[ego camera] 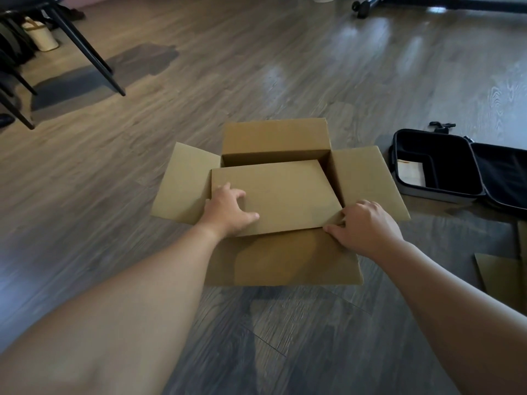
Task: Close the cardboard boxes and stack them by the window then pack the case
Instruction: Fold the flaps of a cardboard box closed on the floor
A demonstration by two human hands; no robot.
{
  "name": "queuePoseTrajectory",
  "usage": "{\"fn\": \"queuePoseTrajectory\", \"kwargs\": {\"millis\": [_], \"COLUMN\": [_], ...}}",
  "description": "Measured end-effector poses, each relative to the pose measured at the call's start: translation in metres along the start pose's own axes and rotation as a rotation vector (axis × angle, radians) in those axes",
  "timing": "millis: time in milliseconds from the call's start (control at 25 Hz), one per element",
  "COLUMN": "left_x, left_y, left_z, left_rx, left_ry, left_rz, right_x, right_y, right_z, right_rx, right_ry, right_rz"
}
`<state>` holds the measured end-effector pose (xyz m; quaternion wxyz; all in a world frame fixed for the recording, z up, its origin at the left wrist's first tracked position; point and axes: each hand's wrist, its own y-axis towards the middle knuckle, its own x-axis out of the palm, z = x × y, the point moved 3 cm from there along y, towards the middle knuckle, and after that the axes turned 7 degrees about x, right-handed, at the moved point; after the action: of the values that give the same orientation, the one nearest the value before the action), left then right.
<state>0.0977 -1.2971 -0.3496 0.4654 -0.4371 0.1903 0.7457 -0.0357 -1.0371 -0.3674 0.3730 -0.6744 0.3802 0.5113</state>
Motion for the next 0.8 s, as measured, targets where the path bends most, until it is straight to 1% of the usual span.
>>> {"fn": "queuePoseTrajectory", "kwargs": {"millis": [80,120,160,200,240,320,360,400,480,520,600,680,760,800], "left_x": [0.008,0.009,0.009,0.007,0.003,-0.005,-0.005,-0.003,0.008,0.013,0.014,0.005,-0.008,-0.015], "left_y": [-0.006,-0.009,-0.011,-0.011,-0.01,-0.005,-0.002,-0.001,-0.005,-0.008,-0.012,-0.014,-0.016,-0.017], "left_z": [-0.001,-0.006,-0.011,-0.015,-0.019,-0.023,-0.024,-0.023,-0.025,-0.026,-0.027,-0.025,-0.026,-0.031], "left_rx": [0.056,0.081,0.106,0.124,0.135,0.137,0.122,0.104,0.069,0.051,0.027,0.039,0.037,0.001], "left_ry": [0.164,0.202,0.21,0.194,0.166,0.12,0.113,0.123,0.15,0.154,0.178,0.26,0.422,0.503], "left_rz": [-0.167,-0.228,-0.255,-0.238,-0.174,0.015,0.067,0.059,-0.018,-0.019,0.055,0.176,0.299,0.347], "right_x": [0.0,0.0,0.0,-0.001,-0.002,-0.004,-0.005,-0.006,-0.006,-0.007,-0.009,-0.012,-0.013,-0.012], "right_y": [0.0,0.0,0.0,0.0,-0.001,-0.002,-0.003,-0.004,-0.004,-0.004,-0.004,-0.003,-0.001,0.0], "right_z": [-0.002,-0.002,-0.001,0.0,0.0,0.0,0.001,0.001,0.001,0.001,0.002,0.005,0.014,0.02], "right_rx": [0.001,0.002,0.001,0.001,0.003,0.02,0.032,0.041,0.041,0.039,0.049,0.071,0.136,0.191], "right_ry": [0.001,0.005,0.006,0.004,-0.002,-0.006,-0.001,0.006,0.018,0.014,-0.027,-0.08,-0.089,-0.085], "right_rz": [0.0,0.003,0.009,0.012,0.014,0.024,0.027,0.027,0.018,0.016,0.019,0.043,0.061,0.056]}}
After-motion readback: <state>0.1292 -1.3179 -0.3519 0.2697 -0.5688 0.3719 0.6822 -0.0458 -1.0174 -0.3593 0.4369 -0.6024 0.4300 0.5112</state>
